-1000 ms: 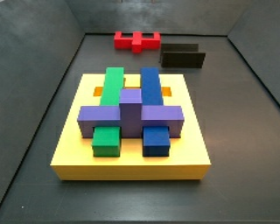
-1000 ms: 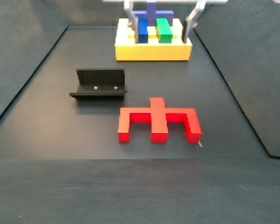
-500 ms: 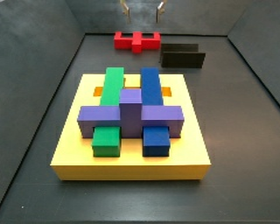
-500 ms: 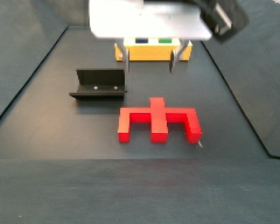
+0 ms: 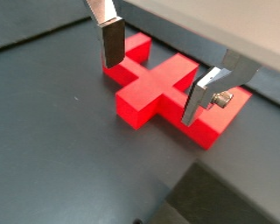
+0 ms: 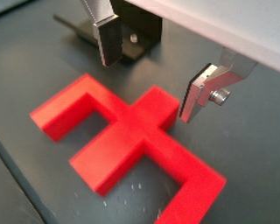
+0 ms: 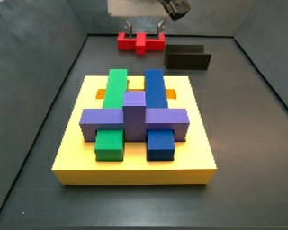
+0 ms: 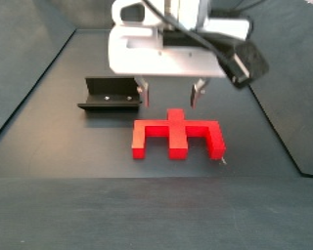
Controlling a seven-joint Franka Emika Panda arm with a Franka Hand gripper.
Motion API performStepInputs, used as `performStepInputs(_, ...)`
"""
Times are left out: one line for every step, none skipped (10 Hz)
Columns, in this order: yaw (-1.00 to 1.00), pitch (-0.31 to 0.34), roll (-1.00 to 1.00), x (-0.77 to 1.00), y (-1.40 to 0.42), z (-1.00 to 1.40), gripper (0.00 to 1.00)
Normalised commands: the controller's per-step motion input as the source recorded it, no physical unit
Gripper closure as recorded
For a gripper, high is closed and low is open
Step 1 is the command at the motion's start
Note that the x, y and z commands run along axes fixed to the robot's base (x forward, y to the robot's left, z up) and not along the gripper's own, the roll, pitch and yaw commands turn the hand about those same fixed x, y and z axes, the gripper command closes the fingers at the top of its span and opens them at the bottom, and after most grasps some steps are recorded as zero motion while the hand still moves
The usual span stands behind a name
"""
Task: Pick up the red object. Move up. Place the red object on the fixture. Regrasp the red object. Move to above the board. Insert the red object.
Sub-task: Pick up the red object.
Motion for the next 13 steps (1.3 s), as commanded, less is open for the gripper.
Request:
performStepInputs(-0.13,-0.187,-0.13,-0.25,0.20,-0.44,0.00)
performStepInputs(0.00,-0.176,-0.09,-0.23,0.01,-0.42,0.00)
performStepInputs(0.00,-0.174,-0.10,-0.15,0.00,-0.39,0.00)
performStepInputs(0.00,-0.136,-0.12,-0.11,0.00,-0.28,0.00)
performStepInputs(0.00,-0.124,-0.13,-0.14,0.00,-0.21,0.00)
performStepInputs(0.00,-0.091,-0.10,-0.11,0.00,-0.17,0.00)
performStepInputs(0.00,-0.083,-0.07,-0.11,0.00,-0.17,0.00)
performStepInputs(0.00,-0.061,-0.05,-0.09,0.00,-0.13,0.00)
performStepInputs(0.00,0.000,0.00,0.00,0.00,0.00,0.00)
performStepInputs(0.00,0.000,0.00,0.00,0.00,0.00,1.00)
performStepInputs(0.00,0.000,0.00,0.00,0.00,0.00,1.00)
performStepInputs(0.00,0.000,0.00,0.00,0.00,0.00,1.00)
performStepInputs(0.00,0.000,0.00,0.00,0.00,0.00,1.00)
